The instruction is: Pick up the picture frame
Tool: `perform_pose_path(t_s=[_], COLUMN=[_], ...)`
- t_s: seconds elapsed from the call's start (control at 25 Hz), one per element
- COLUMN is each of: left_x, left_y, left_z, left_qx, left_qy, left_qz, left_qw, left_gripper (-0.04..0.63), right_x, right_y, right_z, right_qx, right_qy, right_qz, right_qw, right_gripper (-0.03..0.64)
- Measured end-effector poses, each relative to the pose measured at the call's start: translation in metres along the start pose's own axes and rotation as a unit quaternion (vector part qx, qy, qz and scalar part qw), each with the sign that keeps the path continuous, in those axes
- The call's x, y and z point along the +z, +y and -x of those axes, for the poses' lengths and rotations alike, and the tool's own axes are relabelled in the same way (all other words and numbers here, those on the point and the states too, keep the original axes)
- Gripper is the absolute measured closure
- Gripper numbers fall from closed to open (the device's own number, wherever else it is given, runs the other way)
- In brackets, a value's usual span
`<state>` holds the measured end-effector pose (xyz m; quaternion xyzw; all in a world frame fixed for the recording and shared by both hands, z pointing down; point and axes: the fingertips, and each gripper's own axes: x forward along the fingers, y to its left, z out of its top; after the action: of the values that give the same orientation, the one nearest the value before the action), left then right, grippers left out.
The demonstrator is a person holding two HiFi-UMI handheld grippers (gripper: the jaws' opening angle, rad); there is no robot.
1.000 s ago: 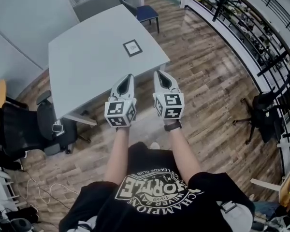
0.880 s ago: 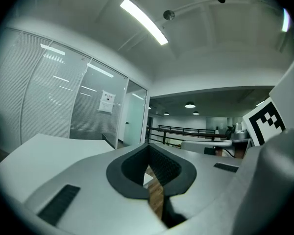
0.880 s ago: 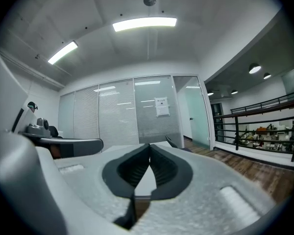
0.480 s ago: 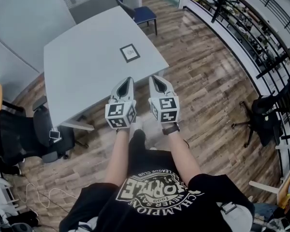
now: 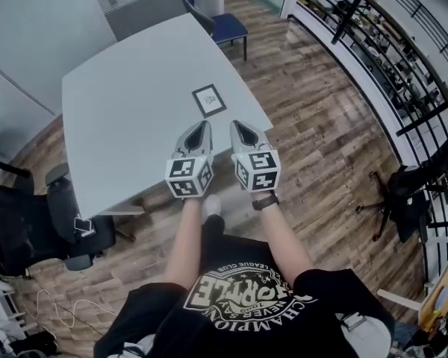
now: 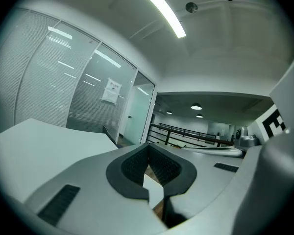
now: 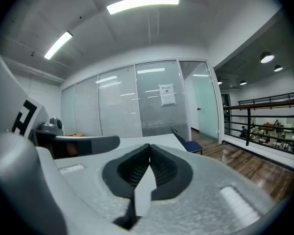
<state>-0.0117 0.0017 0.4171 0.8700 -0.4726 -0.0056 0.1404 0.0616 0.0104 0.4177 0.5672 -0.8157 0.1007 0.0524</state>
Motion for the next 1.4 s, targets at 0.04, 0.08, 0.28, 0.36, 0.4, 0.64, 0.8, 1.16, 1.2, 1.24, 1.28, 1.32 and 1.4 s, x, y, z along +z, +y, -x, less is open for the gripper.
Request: perform_pose_path(t_s=[0.04, 0.08, 0.28, 0.36, 0.4, 0.64, 0.8, 1.16, 1.2, 1.24, 1.28, 1.32, 1.4], left_x=[0.003, 0.006, 0.026, 0.032, 0.034, 0.053, 0.049, 0.012, 0.007, 0.001, -0.005, -0.011, -0.022], left_y=[0.011, 0.021, 0.044, 0.057, 0.064, 0.107, 0.131, 0.154, 0.161, 0.168, 0.175, 0.184, 0.201], left_z=[-0.01, -0.021, -0.066, -0.081, -0.088, -0.13, -0.155, -0.207, -0.215, -0.223, -0.232, -0.24, -0.259], left_qx=[0.001, 0.001, -0.015, -0.02, -0.02, -0.024, -0.021, -0.008, -0.003, 0.001, 0.006, 0.012, 0.022], left_qy=[-0.002, -0.003, -0.002, -0.002, -0.001, -0.006, 0.003, 0.041, 0.045, 0.049, 0.054, 0.059, 0.071], left_qz=[0.005, 0.008, -0.005, -0.01, -0.011, -0.012, 0.001, 0.029, 0.037, 0.046, 0.056, 0.066, 0.081], left_qw=[1.0, 1.0, 0.9999, 0.9998, 0.9997, 0.9996, 0.9998, 0.9987, 0.9983, 0.9977, 0.9969, 0.996, 0.994], left_gripper=[0.589, 0.591, 0.589, 0.589, 0.589, 0.589, 0.589, 0.589, 0.589, 0.589, 0.589, 0.589, 0.589], right_x=[0.0, 0.001, 0.021, 0.029, 0.032, 0.049, 0.047, 0.018, 0.015, 0.011, 0.006, 0.0, -0.014], right_y=[0.003, 0.003, -0.015, -0.02, -0.021, -0.034, -0.04, -0.08, -0.084, -0.088, -0.094, -0.1, -0.114], right_z=[-0.013, -0.025, -0.078, -0.098, -0.108, -0.165, -0.195, -0.25, -0.26, -0.27, -0.281, -0.292, -0.316], right_qx=[0.004, 0.007, -0.008, -0.011, -0.011, -0.021, -0.021, -0.012, -0.001, 0.011, 0.022, 0.03, 0.038], right_qy=[0.002, 0.005, -0.003, -0.008, -0.009, -0.018, -0.008, 0.029, 0.028, 0.028, 0.033, 0.041, 0.064], right_qz=[0.006, 0.012, 0.007, 0.009, 0.01, 0.01, 0.013, -0.004, -0.004, -0.005, -0.007, -0.009, -0.011], right_qw=[1.0, 1.0, 1.0, 1.0, 1.0, 1.0, 1.0, 0.999, 1.0, 1.0, 0.999, 0.999, 0.997], right_gripper=[0.618, 0.618, 0.618, 0.618, 0.618, 0.617, 0.618, 0.617, 0.617, 0.618, 0.618, 0.618, 0.617])
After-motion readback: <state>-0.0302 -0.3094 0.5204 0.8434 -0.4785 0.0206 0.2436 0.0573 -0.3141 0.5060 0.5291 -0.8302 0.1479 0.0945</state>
